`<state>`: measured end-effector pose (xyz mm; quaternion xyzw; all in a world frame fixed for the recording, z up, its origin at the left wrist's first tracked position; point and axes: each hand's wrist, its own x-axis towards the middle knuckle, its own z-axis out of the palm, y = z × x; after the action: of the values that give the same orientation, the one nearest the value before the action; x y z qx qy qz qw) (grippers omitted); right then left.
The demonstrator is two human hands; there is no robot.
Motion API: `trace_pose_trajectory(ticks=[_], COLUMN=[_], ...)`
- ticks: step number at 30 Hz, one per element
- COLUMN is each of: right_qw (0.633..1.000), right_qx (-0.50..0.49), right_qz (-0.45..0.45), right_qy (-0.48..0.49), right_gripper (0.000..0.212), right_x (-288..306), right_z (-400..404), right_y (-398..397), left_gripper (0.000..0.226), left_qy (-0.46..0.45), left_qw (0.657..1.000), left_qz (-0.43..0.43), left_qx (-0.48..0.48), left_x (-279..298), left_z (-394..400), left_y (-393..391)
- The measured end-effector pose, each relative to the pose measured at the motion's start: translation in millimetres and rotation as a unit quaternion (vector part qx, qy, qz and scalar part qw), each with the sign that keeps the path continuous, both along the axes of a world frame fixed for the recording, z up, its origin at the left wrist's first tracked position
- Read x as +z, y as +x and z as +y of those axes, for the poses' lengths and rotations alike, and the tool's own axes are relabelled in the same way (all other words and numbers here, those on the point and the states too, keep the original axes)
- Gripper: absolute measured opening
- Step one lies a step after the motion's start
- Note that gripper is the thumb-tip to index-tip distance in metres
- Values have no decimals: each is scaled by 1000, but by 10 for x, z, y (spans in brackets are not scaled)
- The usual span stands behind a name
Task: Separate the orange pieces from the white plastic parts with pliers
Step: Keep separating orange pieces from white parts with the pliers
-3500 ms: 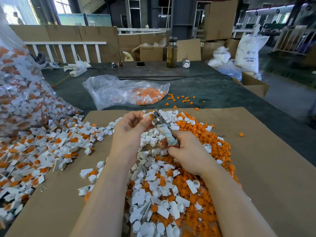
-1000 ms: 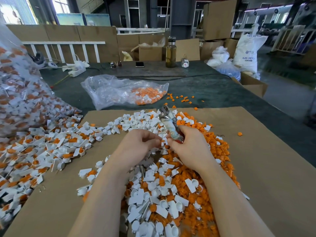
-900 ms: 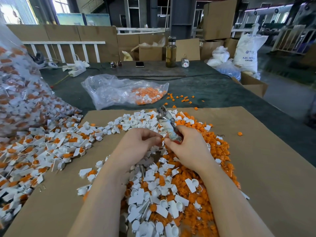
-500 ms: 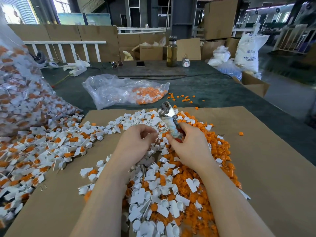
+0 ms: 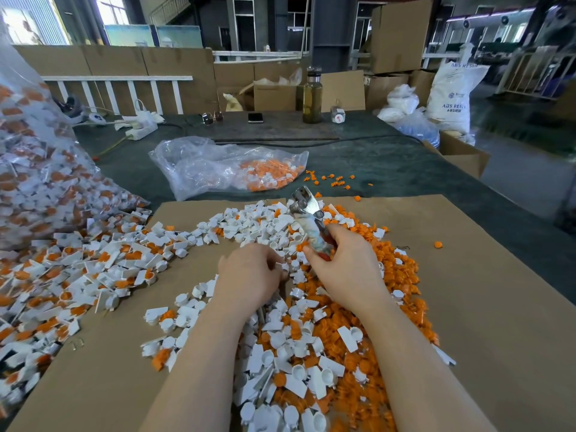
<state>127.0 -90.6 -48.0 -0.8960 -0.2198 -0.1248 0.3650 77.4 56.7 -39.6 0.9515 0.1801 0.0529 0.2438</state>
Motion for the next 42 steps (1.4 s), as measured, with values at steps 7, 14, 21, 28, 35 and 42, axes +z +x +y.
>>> trace_pose_trajectory(ticks=[7, 14, 21, 28, 35, 42], right_qw=[1000, 999, 996, 994, 993, 992], right_qx=[-3, -10, -14, -30, -38, -35], right_qz=[8, -12, -26, -41, -52, -63], right_qy=[13, 50, 89, 98, 103, 108], right_gripper=[18, 17, 17, 18, 18, 18], right_x=[0, 32, 55, 64, 64, 61], right_z=[4, 24, 26, 28, 23, 20], right_y=[-6, -52, -82, -101, -104, -110], left_gripper=[17, 7, 9, 8, 8, 12], left_qy=[-221, -385, -467, -496, -496, -420], left_qw=[965, 903, 863, 846, 841, 879], left_qz=[-139, -183, -185, -191, -214, -226], left_qx=[33, 63, 58, 40, 30, 25], left_x=[49, 108, 138, 172, 219, 221], left_z=[-2, -56, -70, -107, -145, -189], left_y=[-25, -5, -40, -53, -76, -68])
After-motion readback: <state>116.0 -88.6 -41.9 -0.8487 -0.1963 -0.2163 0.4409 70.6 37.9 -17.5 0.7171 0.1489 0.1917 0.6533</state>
